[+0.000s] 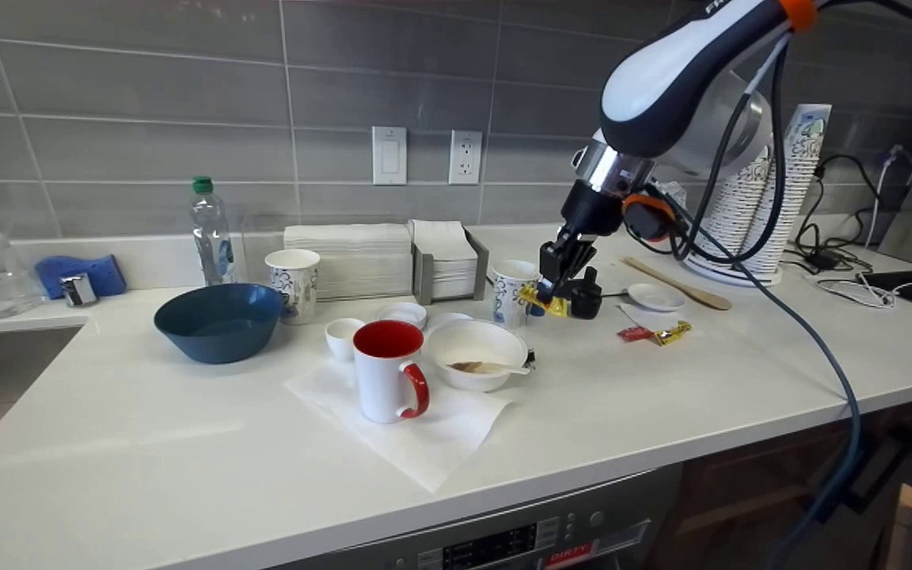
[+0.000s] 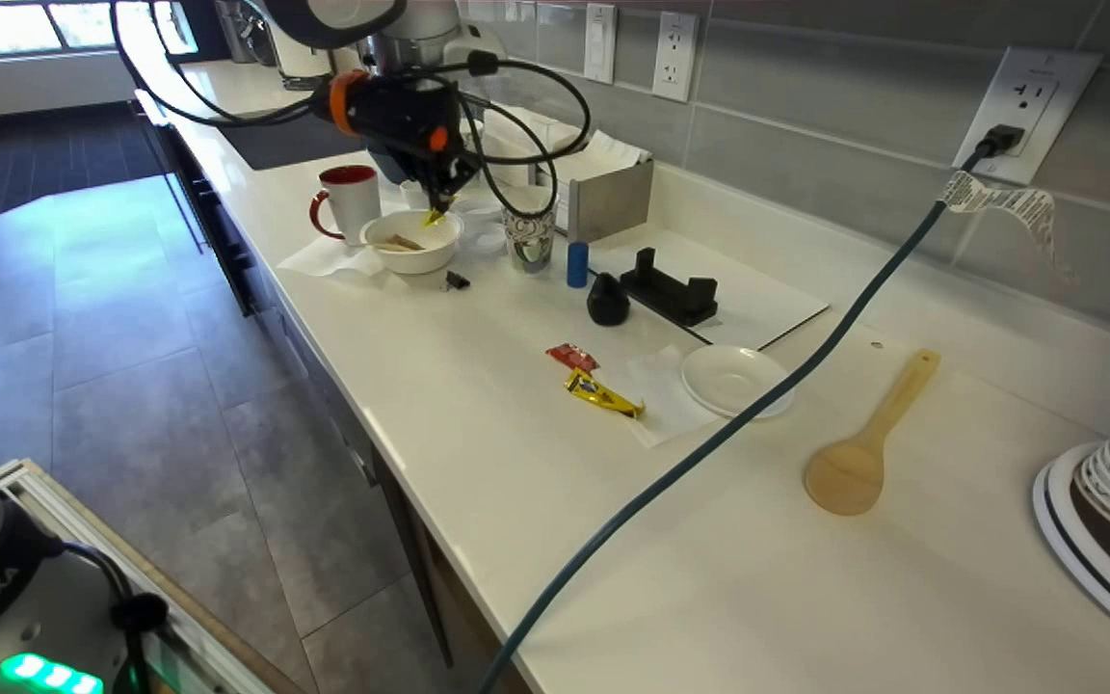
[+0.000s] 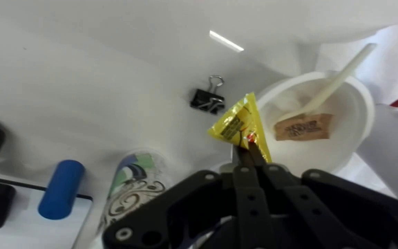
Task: Pick up the sachets on the right and put them in the white bowl on the left
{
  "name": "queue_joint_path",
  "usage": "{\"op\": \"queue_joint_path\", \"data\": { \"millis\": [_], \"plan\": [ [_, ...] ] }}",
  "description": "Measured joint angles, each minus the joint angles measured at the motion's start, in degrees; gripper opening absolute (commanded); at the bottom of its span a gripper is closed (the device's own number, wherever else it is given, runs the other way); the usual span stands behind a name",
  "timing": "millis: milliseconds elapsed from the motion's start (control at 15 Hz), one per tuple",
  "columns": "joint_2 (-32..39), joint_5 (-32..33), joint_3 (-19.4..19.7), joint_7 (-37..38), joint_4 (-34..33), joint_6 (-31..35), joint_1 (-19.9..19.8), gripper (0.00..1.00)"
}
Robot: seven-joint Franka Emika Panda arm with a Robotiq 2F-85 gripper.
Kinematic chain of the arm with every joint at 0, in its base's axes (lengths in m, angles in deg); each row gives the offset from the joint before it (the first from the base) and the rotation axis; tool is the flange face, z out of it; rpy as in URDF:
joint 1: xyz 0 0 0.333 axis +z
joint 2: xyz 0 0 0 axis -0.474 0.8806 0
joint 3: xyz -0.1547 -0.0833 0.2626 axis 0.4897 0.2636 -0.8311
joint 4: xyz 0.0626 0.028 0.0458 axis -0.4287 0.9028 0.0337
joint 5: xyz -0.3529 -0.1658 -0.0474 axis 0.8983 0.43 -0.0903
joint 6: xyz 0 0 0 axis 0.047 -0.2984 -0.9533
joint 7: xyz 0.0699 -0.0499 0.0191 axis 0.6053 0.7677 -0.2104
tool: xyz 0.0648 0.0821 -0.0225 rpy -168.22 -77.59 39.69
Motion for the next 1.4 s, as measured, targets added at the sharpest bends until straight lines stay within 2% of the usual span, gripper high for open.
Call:
{"op": "queue_joint_path", "data": {
  "millis": [200, 533, 1333, 1400],
  "plan": [
    [-0.86, -5.84, -0.14, -5.34, -0.36, 0.12, 2.48, 0.00],
    [0.79, -10.54, -0.22, -10.13, -2.04, 1.81, 4.54, 0.00],
    [11.30, -11.21, -3.13, -11.70, -7.32, 8.67, 3.82, 0.00],
    [11.98, -11.21, -3.11, -11.70, -7.54, 9.35, 3.81, 0.26]
  ]
}}
